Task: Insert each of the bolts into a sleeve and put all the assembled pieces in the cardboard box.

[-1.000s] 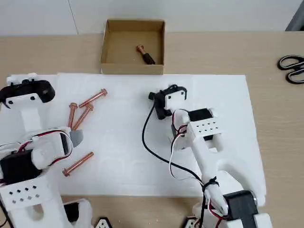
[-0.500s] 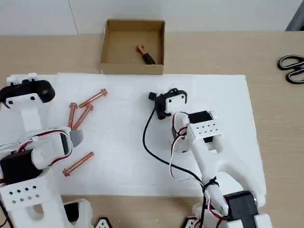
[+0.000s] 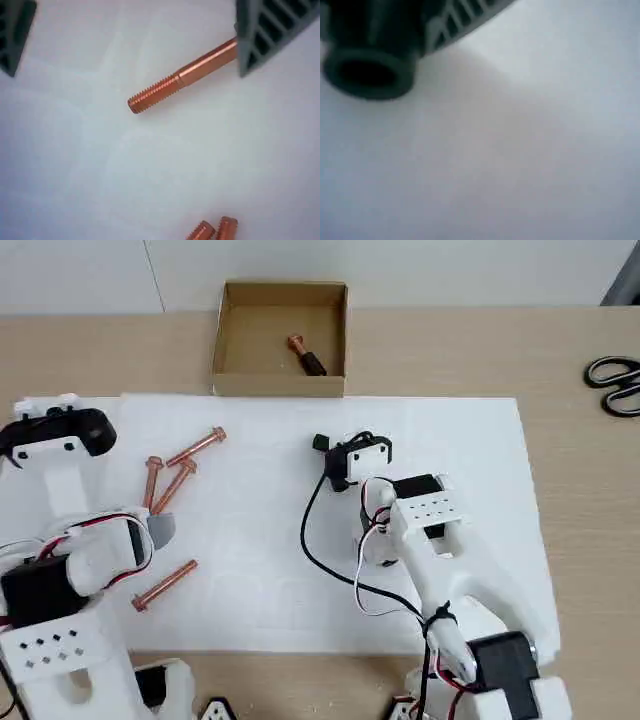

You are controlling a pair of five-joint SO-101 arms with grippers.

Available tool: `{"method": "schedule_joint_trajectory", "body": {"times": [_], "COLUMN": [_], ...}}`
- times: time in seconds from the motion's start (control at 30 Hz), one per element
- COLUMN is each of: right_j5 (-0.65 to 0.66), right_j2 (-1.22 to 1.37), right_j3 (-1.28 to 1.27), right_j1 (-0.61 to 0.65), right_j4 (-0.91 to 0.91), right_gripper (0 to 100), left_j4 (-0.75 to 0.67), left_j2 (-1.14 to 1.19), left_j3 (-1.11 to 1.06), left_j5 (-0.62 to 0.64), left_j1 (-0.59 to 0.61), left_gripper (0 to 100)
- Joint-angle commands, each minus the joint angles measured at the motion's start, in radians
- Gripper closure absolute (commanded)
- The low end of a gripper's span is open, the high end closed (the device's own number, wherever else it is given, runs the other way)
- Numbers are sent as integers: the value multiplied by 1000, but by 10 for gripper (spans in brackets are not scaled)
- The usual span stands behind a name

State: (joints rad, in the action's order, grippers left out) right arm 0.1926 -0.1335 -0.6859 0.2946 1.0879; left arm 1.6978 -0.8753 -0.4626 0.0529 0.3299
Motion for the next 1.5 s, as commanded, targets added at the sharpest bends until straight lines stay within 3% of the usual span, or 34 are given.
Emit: {"method": "schedule_joint_trajectory", "body": {"times": [0.0,0.43,0.8,1.0,1.2,1.33,1.47], "right_j5": [6,14,14,14,14,14,14], "right_j2": [61,73,73,73,73,73,73], "right_j3": [11,35,341,463,479,482,482], "right_j1": [-2,-5,-8,-10,-10,-10,-8], "right_j4": [-42,-30,268,383,403,401,400], "right_gripper": [937,995,993,994,994,994,994], "left_j4": [0,0,20,55,51,-23,-109], "left_j2": [-2,-2,57,318,508,632,746], "left_j3": [35,35,58,150,259,312,374], "left_j5": [-6,-6,-11,-112,-127,-295,-381], "left_j1": [-2,-2,2,0,-2,-2,-2], "left_gripper": [731,731,731,732,732,732,732]}}
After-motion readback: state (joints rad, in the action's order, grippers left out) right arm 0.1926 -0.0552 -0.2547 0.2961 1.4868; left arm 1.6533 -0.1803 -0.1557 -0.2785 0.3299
